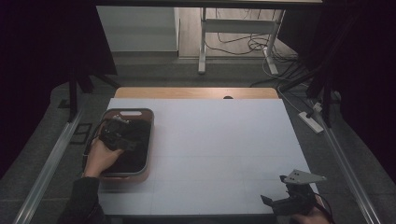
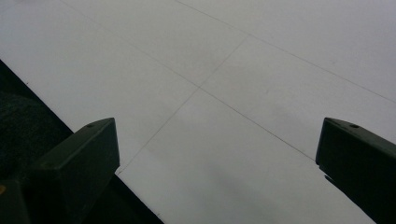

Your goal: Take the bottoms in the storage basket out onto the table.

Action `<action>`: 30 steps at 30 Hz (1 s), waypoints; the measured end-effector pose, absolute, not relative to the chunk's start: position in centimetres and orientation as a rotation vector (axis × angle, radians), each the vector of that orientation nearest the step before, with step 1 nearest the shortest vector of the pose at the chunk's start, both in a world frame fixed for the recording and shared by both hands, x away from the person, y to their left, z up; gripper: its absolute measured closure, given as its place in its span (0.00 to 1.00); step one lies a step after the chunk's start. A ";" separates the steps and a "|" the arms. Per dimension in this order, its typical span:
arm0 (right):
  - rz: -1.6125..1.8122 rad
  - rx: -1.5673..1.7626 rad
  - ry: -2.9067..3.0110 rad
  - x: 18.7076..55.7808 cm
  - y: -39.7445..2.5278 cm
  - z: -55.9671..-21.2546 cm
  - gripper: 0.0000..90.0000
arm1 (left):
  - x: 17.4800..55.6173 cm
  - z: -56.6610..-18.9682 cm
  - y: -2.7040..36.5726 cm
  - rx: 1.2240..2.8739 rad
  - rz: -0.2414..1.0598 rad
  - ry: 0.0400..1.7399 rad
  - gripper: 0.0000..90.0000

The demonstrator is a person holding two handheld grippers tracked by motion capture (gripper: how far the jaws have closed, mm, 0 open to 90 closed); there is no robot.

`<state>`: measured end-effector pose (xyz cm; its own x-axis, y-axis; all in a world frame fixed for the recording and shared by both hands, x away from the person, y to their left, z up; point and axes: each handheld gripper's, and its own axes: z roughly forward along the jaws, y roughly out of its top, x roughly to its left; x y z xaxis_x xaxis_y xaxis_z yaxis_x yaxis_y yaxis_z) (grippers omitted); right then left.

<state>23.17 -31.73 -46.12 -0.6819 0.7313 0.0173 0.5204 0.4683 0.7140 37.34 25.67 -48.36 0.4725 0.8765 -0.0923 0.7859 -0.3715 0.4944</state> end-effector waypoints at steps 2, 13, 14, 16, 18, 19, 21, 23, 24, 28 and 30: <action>1.031 1.067 2.429 23.2 -31.7 -46.1 0.00 | 37.7 -48.9 25.7 2.270 0.244 1.398 0.00; 1.039 1.069 2.427 23.1 -31.8 -46.1 0.00 | 39.0 -51.3 26.0 2.360 0.196 1.517 0.00; 1.039 1.068 2.427 23.1 -31.8 -46.1 0.00 | 39.0 -51.6 26.0 2.365 0.184 1.531 0.00; 1.039 1.070 2.427 23.1 -31.8 -46.1 0.00 | 39.1 -52.0 25.9 2.343 0.126 1.554 0.00; 1.046 1.071 2.424 23.1 -31.8 -46.1 0.00 | 39.1 -52.1 25.6 2.337 0.139 1.560 0.00; 1.046 1.071 2.424 23.1 -31.8 -46.1 0.00 | 39.1 -52.1 25.6 2.337 0.139 1.560 0.00; 1.050 1.072 2.422 23.1 -31.9 -46.1 0.00 | 39.3 -52.2 25.3 2.316 0.144 1.586 0.00; 1.047 1.069 2.425 23.1 -31.8 -46.1 0.00 | 39.3 -52.2 25.2 2.313 0.149 1.588 0.00; 1.045 1.068 2.426 23.1 -31.8 -46.1 0.00 | 39.2 -52.2 25.2 2.316 0.146 1.577 0.00; 1.044 1.067 2.427 23.1 -31.8 -46.1 0.00 | 38.9 -51.7 24.8 2.325 0.130 1.549 0.22; 1.047 1.068 2.426 23.1 -31.8 -46.1 0.00 | 38.7 -51.2 24.3 2.333 0.104 1.541 0.35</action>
<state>23.10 -31.85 -46.07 -0.6828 0.7302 0.0250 0.5189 0.4606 0.7201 38.67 24.26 -51.17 0.4085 0.9041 -0.1253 0.8790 -0.3527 0.3208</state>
